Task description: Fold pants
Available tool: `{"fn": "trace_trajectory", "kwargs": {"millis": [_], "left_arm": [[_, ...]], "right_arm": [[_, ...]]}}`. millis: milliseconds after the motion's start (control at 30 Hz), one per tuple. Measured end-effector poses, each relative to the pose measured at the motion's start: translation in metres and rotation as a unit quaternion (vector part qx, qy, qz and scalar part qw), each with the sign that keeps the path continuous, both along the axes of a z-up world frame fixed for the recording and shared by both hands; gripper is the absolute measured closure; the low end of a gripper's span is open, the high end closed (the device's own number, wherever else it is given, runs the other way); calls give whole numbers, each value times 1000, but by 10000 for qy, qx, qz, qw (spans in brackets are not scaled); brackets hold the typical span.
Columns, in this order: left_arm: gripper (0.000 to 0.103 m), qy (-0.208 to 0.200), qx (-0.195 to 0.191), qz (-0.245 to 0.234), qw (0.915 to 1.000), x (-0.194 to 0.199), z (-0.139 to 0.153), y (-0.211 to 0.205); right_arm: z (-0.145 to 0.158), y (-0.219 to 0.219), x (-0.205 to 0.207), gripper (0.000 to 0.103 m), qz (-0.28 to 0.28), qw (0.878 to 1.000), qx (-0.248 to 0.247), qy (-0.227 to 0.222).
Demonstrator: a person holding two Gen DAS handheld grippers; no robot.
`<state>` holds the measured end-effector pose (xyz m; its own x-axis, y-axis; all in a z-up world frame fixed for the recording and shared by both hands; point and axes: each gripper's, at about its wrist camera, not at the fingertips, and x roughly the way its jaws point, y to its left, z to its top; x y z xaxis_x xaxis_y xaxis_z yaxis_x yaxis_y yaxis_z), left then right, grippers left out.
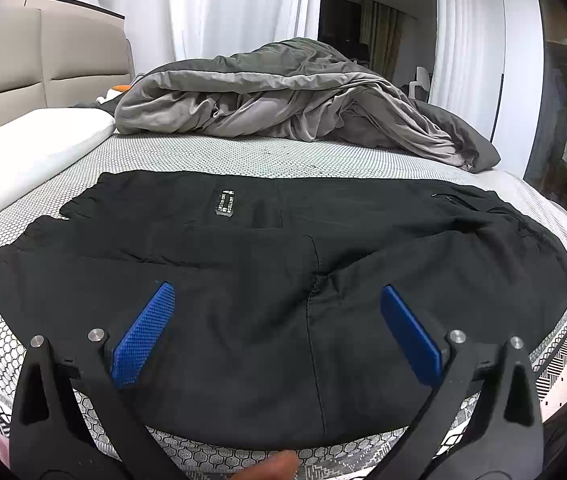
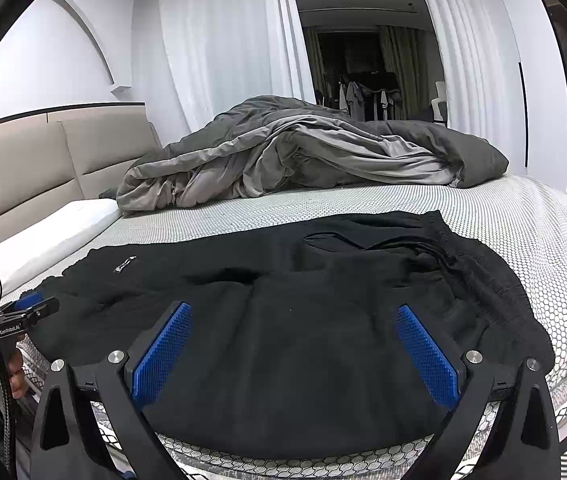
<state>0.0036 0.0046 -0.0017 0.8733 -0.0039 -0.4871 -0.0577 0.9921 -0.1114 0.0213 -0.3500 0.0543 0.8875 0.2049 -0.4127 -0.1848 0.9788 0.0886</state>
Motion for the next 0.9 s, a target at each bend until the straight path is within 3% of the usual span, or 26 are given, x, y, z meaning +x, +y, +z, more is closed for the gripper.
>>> {"fn": "trace_trajectory", "kwargs": {"millis": [400,667,767,900], "left_arm": [[1,-42,-190,57,9998,-3,3,16],[1,-221,-694,763,9944,-27,9,86],[1,-90,-1061,1307,9857,-35,4,129],[1,178,-1800,1999,9630,-47,-15,193]], "right_arm": [[3,-6,-3,0,-115,9999,-31,-122],[4,-29,-6,0,-500,9983,309,32],[5,-40,-11,0,-602,9976,312,-148],[1,-60,-9,0,-711,9965,428,32]]}}
